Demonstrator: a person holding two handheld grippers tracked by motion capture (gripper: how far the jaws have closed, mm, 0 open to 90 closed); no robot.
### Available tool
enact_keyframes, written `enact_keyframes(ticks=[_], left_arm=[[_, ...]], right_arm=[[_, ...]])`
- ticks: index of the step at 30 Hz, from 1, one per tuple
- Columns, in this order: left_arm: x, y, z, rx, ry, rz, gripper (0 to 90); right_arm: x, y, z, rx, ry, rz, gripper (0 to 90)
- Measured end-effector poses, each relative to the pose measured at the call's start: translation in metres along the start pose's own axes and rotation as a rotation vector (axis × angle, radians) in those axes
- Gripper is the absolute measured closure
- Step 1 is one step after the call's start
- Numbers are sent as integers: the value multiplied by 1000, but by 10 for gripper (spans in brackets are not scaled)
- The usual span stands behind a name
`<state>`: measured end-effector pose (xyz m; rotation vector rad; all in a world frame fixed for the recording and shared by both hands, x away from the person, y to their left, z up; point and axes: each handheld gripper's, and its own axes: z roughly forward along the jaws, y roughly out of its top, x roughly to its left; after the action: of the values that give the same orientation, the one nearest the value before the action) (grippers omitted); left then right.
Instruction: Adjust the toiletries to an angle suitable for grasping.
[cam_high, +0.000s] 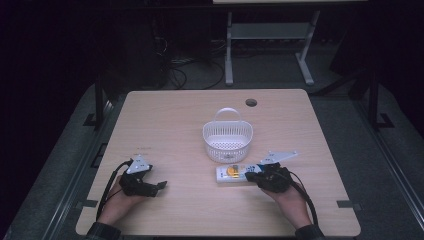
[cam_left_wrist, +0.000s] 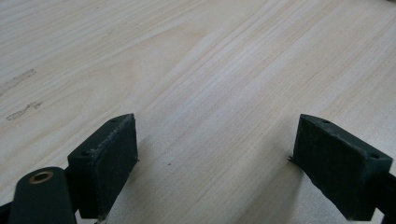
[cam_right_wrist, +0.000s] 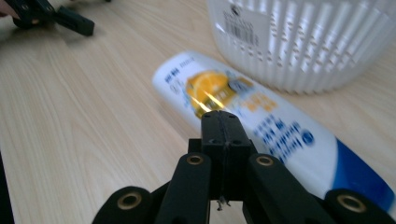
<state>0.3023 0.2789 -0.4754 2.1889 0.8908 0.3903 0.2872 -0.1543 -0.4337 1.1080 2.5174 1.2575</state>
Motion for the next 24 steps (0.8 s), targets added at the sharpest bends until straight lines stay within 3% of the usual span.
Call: enact_keyframes(ticks=[13,24], left_arm=[[0,0,0,2,-2,2,131],[0,0,0,2,-2,3,131]], right_arm=[[15,30,37,-18,6,13,895],[19,45,62,-15,-3,19,895]])
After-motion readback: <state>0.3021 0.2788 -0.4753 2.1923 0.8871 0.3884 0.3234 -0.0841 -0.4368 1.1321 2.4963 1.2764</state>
